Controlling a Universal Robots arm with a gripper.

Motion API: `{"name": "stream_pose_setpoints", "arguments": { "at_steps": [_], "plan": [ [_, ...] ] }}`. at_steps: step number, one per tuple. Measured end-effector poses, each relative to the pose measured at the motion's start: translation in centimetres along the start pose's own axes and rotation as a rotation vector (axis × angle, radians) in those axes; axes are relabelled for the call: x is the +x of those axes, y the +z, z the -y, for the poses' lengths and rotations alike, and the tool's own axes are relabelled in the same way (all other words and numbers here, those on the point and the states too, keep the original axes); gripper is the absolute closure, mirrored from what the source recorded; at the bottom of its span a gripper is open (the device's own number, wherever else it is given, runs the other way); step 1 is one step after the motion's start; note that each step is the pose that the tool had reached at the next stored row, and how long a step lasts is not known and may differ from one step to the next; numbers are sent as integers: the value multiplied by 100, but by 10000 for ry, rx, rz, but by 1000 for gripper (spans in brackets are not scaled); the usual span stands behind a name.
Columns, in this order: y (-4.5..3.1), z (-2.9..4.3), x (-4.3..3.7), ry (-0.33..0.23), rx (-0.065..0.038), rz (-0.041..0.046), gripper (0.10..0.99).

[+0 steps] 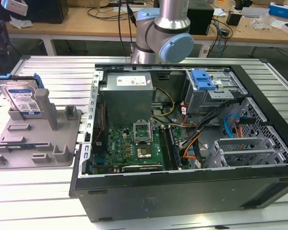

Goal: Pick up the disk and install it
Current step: 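Pick up the disk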

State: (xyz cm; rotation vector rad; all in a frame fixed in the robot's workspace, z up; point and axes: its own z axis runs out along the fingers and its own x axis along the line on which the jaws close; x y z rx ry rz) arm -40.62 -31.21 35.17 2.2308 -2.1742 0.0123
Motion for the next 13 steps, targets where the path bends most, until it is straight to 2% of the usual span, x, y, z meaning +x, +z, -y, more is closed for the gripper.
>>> {"name": "stream_pose_setpoints", "arguments": {
  "at_steps": [13],
  "plan": [
    [134,-36,-4,-1,0,0,604]
  ]
}}
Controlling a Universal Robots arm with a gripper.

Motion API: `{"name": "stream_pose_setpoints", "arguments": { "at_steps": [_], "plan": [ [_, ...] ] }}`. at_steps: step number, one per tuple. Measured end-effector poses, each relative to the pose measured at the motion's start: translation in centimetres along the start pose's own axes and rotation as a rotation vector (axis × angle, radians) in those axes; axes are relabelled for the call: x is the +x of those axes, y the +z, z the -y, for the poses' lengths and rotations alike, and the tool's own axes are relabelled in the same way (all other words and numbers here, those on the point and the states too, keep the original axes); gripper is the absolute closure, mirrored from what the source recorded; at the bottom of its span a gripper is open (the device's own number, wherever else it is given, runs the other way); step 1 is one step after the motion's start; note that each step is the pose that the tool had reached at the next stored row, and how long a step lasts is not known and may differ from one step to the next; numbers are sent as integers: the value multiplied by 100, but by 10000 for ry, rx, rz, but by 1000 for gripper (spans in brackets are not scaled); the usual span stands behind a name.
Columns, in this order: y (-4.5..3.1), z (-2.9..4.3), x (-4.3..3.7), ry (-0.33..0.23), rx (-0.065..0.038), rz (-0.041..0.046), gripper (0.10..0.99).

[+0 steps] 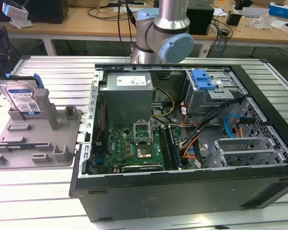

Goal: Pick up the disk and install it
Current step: 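Pick up the disk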

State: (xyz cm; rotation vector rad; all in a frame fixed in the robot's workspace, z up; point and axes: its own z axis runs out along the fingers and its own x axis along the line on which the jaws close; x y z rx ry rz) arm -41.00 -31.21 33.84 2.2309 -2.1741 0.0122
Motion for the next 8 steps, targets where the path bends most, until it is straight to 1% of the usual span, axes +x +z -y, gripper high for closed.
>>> {"name": "stream_pose_setpoints", "arguments": {
  "at_steps": [8],
  "plan": [
    [77,-7,-9,1,0,0,604]
  ]
}}
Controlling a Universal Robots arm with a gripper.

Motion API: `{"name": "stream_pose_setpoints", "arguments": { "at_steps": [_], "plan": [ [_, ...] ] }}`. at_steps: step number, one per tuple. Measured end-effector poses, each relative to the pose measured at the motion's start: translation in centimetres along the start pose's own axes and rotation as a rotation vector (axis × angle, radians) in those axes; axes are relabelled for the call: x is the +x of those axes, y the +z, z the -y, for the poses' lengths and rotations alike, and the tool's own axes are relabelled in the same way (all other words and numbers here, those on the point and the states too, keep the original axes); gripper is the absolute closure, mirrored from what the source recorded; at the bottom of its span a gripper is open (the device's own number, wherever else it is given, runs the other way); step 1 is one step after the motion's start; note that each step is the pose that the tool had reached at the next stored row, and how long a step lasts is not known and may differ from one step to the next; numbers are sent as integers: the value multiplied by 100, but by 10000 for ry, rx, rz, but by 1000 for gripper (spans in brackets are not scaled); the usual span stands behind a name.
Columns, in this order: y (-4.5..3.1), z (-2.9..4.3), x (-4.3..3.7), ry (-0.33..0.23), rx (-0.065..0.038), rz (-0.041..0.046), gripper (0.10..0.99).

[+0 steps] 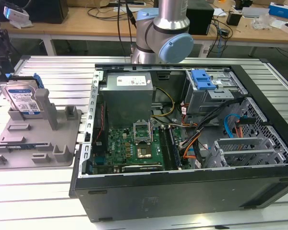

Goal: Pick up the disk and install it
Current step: 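Pick up the disk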

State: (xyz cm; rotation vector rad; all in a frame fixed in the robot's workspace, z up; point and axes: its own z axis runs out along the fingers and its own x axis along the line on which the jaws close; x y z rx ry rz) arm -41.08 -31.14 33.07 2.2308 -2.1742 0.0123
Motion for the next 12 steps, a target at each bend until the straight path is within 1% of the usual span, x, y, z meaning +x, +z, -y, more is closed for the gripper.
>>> {"name": "stream_pose_setpoints", "arguments": {
  "at_steps": [8,12],
  "plan": [
    [83,-13,-4,0,-1,0,604],
    [112,-19,-4,-1,0,0,604]
  ]
}}
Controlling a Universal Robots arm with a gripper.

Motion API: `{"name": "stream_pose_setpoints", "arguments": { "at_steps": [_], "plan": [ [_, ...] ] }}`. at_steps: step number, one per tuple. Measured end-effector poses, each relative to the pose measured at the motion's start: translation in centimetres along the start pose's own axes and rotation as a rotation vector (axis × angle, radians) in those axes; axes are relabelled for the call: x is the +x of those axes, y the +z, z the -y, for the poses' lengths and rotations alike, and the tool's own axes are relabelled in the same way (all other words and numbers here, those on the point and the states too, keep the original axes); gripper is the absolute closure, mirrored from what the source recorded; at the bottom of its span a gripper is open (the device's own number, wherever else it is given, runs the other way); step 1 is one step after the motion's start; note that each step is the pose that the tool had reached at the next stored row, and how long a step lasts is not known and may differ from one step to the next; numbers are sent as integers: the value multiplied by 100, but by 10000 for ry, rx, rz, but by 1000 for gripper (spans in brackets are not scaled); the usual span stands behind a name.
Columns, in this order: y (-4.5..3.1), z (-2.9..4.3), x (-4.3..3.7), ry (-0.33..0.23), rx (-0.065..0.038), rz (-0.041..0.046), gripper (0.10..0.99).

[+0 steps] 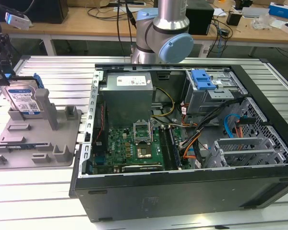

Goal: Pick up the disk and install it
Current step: 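Pick up the disk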

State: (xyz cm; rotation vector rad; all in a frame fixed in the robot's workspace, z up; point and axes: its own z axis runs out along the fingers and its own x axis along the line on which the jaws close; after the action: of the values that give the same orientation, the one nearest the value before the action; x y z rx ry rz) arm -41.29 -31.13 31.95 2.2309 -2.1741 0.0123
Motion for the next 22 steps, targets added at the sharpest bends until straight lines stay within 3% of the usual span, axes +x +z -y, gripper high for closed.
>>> {"name": "stream_pose_setpoints", "arguments": {
  "at_steps": [22],
  "plan": [
    [169,-3,-4,0,0,0,604]
  ]
}}
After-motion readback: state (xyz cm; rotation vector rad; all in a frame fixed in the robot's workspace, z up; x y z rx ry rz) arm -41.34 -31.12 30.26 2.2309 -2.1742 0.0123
